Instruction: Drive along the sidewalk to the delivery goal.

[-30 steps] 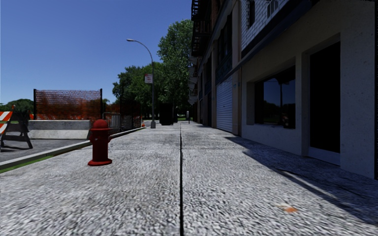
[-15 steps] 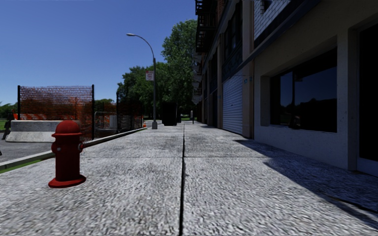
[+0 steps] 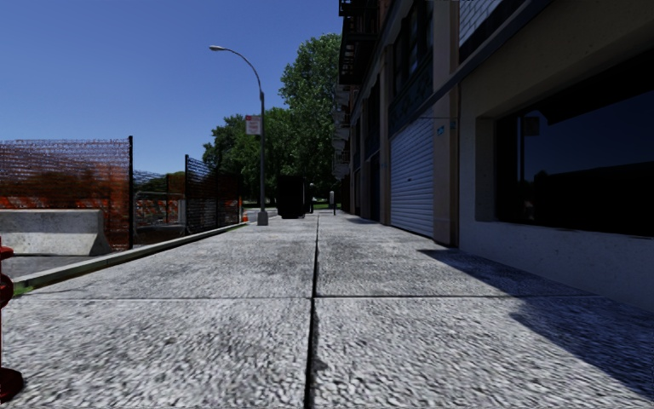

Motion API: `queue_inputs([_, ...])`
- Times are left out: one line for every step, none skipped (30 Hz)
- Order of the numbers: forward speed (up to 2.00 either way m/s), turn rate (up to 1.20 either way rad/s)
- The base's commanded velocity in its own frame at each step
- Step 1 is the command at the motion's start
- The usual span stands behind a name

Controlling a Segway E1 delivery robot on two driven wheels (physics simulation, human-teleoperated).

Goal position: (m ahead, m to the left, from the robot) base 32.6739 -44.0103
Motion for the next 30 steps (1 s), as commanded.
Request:
queue_inputs([2.00,0.00])
queue_inputs([2.00,0.00])
queue_inputs([2.00,0.00])
queue_inputs([2.00,0.00])
queue_inputs([2.00,0.00])
queue_inputs([2.00,0.00])
queue_inputs([2.00,0.00])
queue_inputs([2.00,0.00])
queue_inputs([2.00,0.00])
queue_inputs([2.00,0.00])
queue_inputs([2.00,0.00])
queue_inputs([2.00,0.00])
queue_inputs([2.00,0.00])
queue_inputs([2.00,0.00])
queue_inputs([2.00,0.00])
queue_inputs([2.00,0.00])
queue_inputs([2.00,0.00])
queue_inputs([2.00,0.00])
queue_inputs([2.00,0.00])
queue_inputs([2.00,0.00])
queue_inputs([2.00,0.00])
queue_inputs([2.00,0.00])
queue_inputs([2.00,0.00])
queue_inputs([2.00,0.00])
queue_inputs([2.00,0.00])
queue_inputs([2.00,0.00])
queue_inputs([2.00,0.00])
queue_inputs([2.00,0.00])
queue_inputs([2.00,0.00])
queue_inputs([2.00,0.00])
